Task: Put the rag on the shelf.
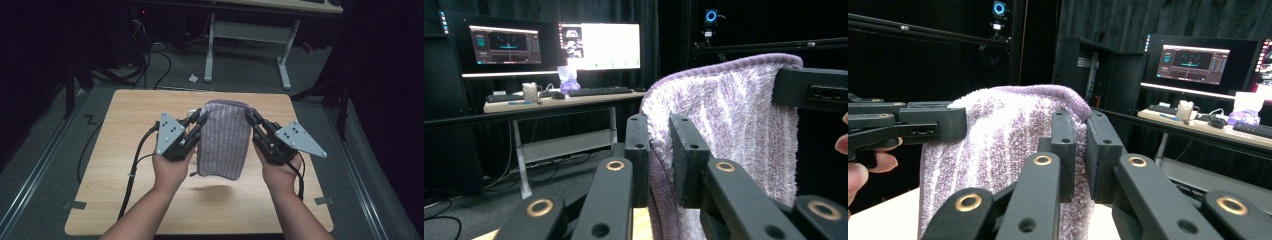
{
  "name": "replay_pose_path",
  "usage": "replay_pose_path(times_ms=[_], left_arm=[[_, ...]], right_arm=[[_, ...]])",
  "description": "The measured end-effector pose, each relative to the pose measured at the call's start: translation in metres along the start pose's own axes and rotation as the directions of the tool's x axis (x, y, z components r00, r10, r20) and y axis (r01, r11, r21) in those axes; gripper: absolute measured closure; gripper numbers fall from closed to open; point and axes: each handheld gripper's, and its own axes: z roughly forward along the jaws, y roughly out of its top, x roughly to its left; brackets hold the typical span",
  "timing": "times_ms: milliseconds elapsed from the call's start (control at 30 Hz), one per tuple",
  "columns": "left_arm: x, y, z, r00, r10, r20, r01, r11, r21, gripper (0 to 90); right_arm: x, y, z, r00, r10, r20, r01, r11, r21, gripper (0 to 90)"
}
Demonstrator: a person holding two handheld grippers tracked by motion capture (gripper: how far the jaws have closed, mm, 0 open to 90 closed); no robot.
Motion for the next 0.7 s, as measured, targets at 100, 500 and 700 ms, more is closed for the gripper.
replay_pose_path(times_ms=[100, 500, 700], left_arm=[[0.009, 0.005, 0.007, 0.9999, 0.005, 0.017, -0.005, 0.9999, -0.015, 79.5], [0.040, 0.015, 0.042, 0.9986, 0.029, -0.044, -0.028, 0.9991, 0.032, 79.6], [0.057, 0.017, 0.053, 0.9973, 0.025, -0.070, -0.023, 0.9989, 0.040, 79.6]], right_arm=[[-0.005, 0.004, 0.008, 0.9999, 0.006, 0.009, -0.006, 1.000, 0.004, 84.3], [-0.027, 0.018, 0.056, 0.9974, 0.071, 0.004, -0.072, 0.997, 0.027, 84.5], [-0.032, 0.017, 0.083, 0.9962, 0.087, 0.004, -0.087, 0.995, 0.048, 84.5]])
